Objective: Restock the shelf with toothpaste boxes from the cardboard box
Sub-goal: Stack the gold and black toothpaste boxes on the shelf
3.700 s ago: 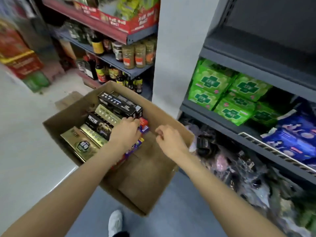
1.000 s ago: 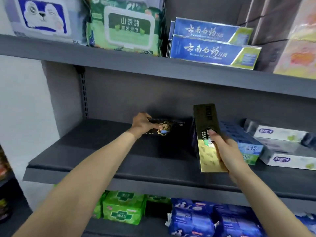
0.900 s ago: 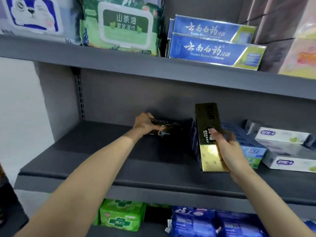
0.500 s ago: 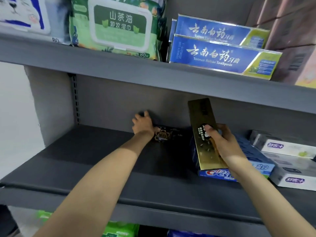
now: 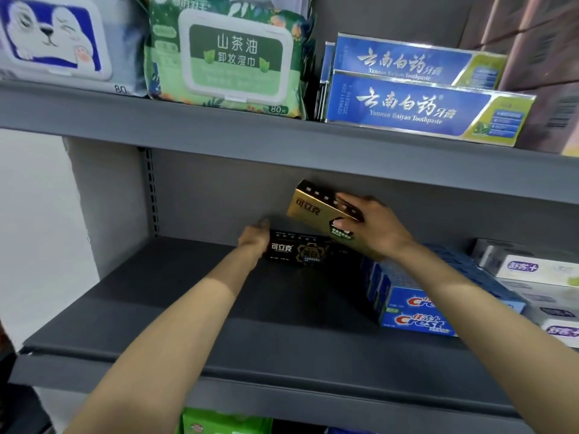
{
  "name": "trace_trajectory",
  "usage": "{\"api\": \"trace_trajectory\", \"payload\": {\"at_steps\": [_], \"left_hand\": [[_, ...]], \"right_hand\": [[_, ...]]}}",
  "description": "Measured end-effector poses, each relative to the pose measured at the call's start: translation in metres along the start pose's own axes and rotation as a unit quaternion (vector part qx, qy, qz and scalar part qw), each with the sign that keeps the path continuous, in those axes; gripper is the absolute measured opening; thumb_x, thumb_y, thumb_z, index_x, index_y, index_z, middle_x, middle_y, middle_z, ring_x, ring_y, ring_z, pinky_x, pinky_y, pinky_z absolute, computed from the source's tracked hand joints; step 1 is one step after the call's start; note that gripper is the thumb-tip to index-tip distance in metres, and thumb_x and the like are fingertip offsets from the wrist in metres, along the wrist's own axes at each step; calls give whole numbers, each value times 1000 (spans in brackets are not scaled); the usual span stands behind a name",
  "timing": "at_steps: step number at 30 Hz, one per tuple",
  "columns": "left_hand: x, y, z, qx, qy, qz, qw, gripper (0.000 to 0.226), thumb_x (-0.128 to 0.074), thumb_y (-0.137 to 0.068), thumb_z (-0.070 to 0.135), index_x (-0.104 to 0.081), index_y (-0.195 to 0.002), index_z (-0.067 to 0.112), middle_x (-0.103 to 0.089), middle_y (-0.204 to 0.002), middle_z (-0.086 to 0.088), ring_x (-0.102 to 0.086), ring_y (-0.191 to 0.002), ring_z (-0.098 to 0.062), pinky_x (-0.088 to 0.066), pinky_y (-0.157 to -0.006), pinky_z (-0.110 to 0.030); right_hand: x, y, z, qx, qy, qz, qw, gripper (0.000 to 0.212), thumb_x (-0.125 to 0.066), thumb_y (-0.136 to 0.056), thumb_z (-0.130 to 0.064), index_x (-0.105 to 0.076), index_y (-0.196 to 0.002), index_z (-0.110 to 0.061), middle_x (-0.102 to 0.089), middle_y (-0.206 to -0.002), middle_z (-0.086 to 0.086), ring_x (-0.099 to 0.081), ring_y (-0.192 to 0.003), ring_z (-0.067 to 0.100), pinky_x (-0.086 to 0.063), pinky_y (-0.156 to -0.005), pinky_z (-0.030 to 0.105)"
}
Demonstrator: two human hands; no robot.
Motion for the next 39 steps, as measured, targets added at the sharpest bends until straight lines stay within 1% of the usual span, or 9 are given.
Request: {"api": "trace_trajectory", "payload": {"at_steps": [3,7,12,24,27,30,35,37,39], "left_hand": [[2,5,-1,7,66,-52,996,54,-27,-101,44,-49,-133,6,-55,-127,-12,-54,-114,-27,-38,-92,-33],[7,11,1,-1,69,-99,993,61,-21,-100,50,-46,-135,6,-48,-139,-14,-47,-125,-27,-33,-106,-40],[7,11,1,-1,60,-108,992,60,-24,-99,51,-43,-138,9,-47,-141,-13,-48,-126,-25,-32,-107,-42],[5,5,3,-22,40,-108,993,56,-27,-99,49,-47,-134,11,-50,-136,-10,-50,-123,-27,-35,-102,-41],[3,3,3,-49,10,-104,993,47,-36,-98,43,-50,-131,12,-54,-131,-9,-52,-119,-26,-40,-90,-34],[2,-2,1,-73,-28,-112,991,38,-46,-95,34,-55,-127,14,-56,-130,-6,-50,-120,-24,-40,-96,-34],[5,8,2,-89,-35,-140,986,30,-47,-96,23,-56,-122,12,-59,-123,-8,-52,-111,-20,-39,-88,-31],[7,17,3,-108,-70,-130,983,36,-48,-96,25,-52,-129,11,-57,-127,-9,-51,-116,-21,-41,-92,-31],[12,29,6,-148,-126,-96,976,40,-47,-96,20,-47,-134,10,-54,-131,-10,-50,-122,-23,-37,-99,-26]], "right_hand": [[-15,-28,-4,16,143,-16,989,59,-56,-91,-34,-30,-145,-36,-42,-138,7,-36,-133,27,-24,-111,45],[-41,-55,-8,42,206,-44,977,59,-55,-92,-31,-29,-145,-36,-43,-133,5,-33,-133,24,-22,-109,39],[-66,-67,2,43,201,-57,977,58,-55,-92,-33,-30,-144,-40,-45,-130,2,-33,-131,22,-26,-106,39],[-79,-52,6,45,254,39,965,57,-53,-93,-20,-31,-145,-33,-37,-133,3,-33,-127,21,-33,-103,39],[-84,-50,6,36,255,47,965,64,-55,-91,-11,-28,-146,-29,-36,-138,4,-35,-127,23,-36,-105,40],[-86,-50,7,22,221,36,974,59,-50,-93,-11,-29,-146,-25,-35,-143,4,-36,-130,25,-36,-107,39],[-86,-43,3,11,223,-25,974,63,-43,-96,-12,-13,-150,-21,-15,-158,1,-14,-145,22,-11,-118,37],[-85,-33,-1,4,206,-62,977,67,-43,-96,-16,-5,-151,-20,-1,-160,0,4,-147,16,1,-118,40],[-82,-19,-10,6,172,-47,984,68,-46,-95,-17,-8,-151,-18,0,-160,0,5,-147,17,-1,-119,40]]}}
Point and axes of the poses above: each hand's wrist, its own y-axis away from the middle knuckle, its own x-axis out of the back of the hand, z = x × y, the point moved 6 cm from there along -y, towards the middle knuckle
